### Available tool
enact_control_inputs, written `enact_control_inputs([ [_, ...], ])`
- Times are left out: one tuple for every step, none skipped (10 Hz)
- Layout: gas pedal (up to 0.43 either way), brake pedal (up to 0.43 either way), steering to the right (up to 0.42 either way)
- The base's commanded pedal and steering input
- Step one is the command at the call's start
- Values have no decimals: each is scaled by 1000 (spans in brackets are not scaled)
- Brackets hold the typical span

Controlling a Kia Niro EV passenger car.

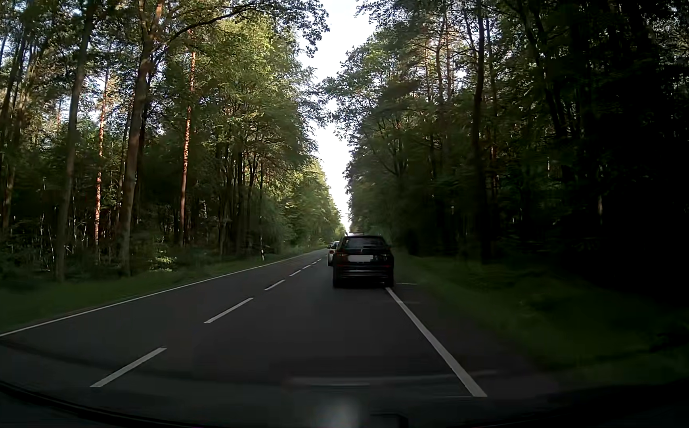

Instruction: Follow the waypoints while adhering to traffic rules and regulations

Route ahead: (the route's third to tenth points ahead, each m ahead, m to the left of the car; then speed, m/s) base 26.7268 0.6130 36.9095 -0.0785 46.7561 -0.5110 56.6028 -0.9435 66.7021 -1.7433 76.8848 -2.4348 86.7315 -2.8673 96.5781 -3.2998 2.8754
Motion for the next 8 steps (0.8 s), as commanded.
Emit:
enact_control_inputs([
  [0,0,2],
  [0,0,3],
  [0,0,3],
  [0,0,2],
  [0,0,2],
  [0,0,2],
  [0,0,3],
  [0,0,3],
])
